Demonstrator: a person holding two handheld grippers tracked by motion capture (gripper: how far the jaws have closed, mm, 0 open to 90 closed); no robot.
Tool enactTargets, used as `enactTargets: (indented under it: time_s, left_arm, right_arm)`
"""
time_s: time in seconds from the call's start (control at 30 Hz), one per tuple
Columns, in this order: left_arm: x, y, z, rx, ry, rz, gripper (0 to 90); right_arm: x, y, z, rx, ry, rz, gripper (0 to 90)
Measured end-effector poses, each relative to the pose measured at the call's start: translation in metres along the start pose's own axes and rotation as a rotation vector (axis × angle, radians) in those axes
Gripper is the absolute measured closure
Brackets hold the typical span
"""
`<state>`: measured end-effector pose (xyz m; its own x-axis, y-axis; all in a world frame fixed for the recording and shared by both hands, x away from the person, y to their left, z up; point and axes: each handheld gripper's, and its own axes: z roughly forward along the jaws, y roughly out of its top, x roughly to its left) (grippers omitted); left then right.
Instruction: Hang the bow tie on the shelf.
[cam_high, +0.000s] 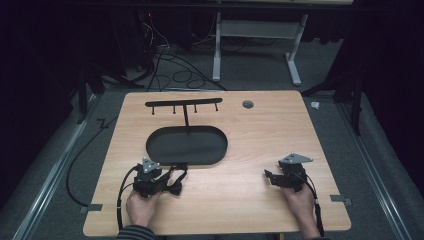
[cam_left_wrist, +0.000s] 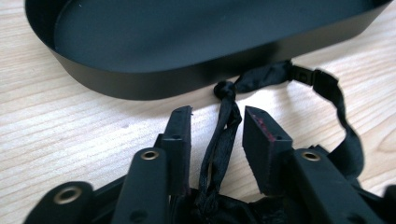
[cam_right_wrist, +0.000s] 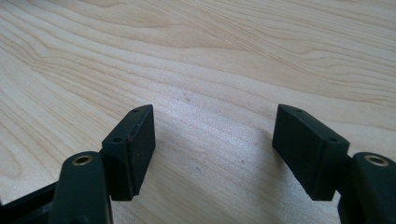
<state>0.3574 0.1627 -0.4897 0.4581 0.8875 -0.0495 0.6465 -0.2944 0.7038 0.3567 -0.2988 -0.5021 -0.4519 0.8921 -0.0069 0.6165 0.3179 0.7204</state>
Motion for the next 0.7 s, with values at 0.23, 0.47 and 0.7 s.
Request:
enactTargets:
  time_s: [0.23,0.47,0.7]
  left_arm:
    - [-0.003,-0.001,0.004,0.028,-0.014,0.030,78.2]
    - [-0.003,-0.001,0.002,0.033,-0.024,0.049,87.3]
    - [-0.004,-0.001,-0.007,0.000,-0.041,0.044,87.6]
  right_arm:
    - [0.000,0.000,0.000,-0.001,0.000,-0.002,31.4]
    - [0.000,0.000,0.000,-0.001,-0.001,-0.002,31.4]
    - [0.000,0.000,0.000,0.000,-0.001,-0.002,31.4]
